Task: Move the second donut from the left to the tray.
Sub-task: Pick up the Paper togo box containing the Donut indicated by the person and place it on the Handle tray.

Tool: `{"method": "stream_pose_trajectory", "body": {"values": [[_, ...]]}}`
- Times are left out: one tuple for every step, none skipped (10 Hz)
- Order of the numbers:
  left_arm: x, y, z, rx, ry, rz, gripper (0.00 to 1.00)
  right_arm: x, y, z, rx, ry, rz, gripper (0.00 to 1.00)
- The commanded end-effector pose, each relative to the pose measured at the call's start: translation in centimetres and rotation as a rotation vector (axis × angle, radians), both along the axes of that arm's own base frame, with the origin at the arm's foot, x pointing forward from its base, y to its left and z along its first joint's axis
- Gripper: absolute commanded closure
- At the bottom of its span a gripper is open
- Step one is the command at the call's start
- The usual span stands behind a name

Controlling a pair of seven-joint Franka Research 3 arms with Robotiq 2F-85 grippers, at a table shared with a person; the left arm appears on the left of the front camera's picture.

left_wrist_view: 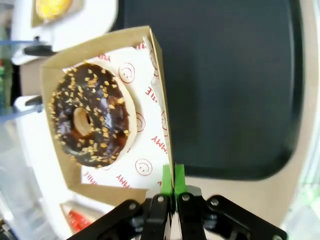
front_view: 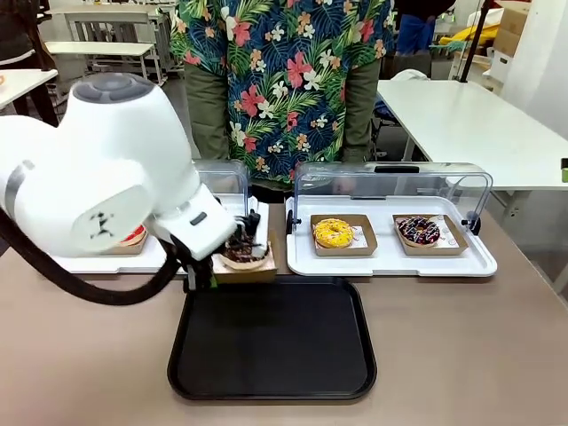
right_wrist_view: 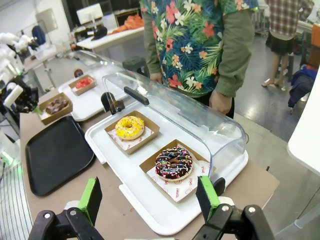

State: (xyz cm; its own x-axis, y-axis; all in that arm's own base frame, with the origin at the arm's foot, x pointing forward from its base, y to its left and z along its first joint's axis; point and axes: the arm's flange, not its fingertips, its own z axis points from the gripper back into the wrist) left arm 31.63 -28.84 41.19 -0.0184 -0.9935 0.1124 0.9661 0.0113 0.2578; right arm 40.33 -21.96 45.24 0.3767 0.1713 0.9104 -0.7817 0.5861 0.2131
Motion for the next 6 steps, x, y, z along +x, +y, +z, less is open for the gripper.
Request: {"method": "stream_pose_trajectory", "body": {"values": [[-2.2, -1.7, -1.2, -0.009, -0.029, 0.003, 0.98, 0.1, 0.1, 0.3, 0.008, -0.004, 0.0, 0.0], [-3.2, -3.1, -1.8, -0.005, -0.041, -0.013, 0.98, 0.1, 0.1, 0.3, 0.008, -0.004, 0.0, 0.0], [-4.1, -4.2, -2.2, 0.003, -0.044, -0.049, 0.98, 0.1, 0.1, 0.3, 0.008, -0.004, 0.0, 0.0], [-4.7, -4.9, -2.9, -0.001, -0.044, -0.061, 0.98, 0.1, 0.1, 0.3, 0.008, -0.004, 0.0, 0.0], [-5.1, -5.5, -3.6, -0.003, -0.053, -0.086, 0.98, 0.1, 0.1, 0.3, 0.008, -0.004, 0.0, 0.0], [-5.1, -6.0, -4.6, 0.004, -0.04, -0.092, 0.98, 0.1, 0.1, 0.3, 0.008, -0.004, 0.0, 0.0]]}}
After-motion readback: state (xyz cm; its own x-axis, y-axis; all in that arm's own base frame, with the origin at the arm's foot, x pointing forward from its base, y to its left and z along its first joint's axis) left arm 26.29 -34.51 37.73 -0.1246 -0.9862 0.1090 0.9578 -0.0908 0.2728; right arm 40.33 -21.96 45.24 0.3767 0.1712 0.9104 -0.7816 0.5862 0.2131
